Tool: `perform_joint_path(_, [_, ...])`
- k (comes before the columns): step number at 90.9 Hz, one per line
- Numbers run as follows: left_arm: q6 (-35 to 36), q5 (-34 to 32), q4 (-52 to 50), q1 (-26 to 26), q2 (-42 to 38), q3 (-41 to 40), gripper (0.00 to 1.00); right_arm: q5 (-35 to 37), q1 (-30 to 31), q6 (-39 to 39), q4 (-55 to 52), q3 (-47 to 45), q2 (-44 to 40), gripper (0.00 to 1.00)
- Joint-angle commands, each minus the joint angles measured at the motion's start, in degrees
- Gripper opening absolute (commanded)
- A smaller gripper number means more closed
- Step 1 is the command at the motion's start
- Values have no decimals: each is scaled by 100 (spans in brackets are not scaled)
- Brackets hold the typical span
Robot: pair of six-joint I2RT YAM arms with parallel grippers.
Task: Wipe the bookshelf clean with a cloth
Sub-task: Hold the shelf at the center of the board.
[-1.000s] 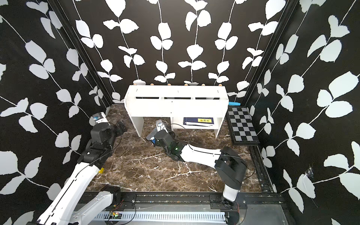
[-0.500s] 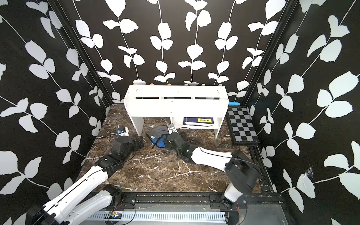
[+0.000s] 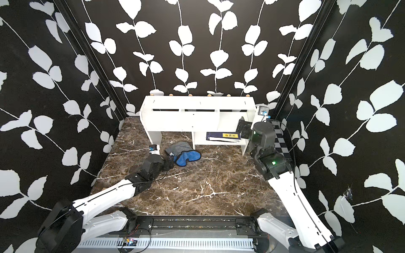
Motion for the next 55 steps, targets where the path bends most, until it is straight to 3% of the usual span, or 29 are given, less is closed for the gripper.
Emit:
perform_joint_path(1, [106, 31, 608, -22, 403, 337, 87, -1280, -593, 507, -447, 103, 658, 100])
perform_joint_path(17, [-21, 256, 1091, -22, 997, 451, 89, -1964, -1266, 814, -107, 110, 1257, 92])
perform_joint_path(29, [6, 238, 1447, -22, 1171, 308, 93, -2105, -1346, 697, 24, 42, 1415, 85])
perform_joint_path(48, [227, 395, 2379, -22, 1597, 102, 98, -2032, -1366, 385, 210, -195, 1424, 51])
perform_joint_path(55, [296, 512, 2760, -22, 1891, 150, 98, -2119, -1382, 162, 353, -273, 1434, 23])
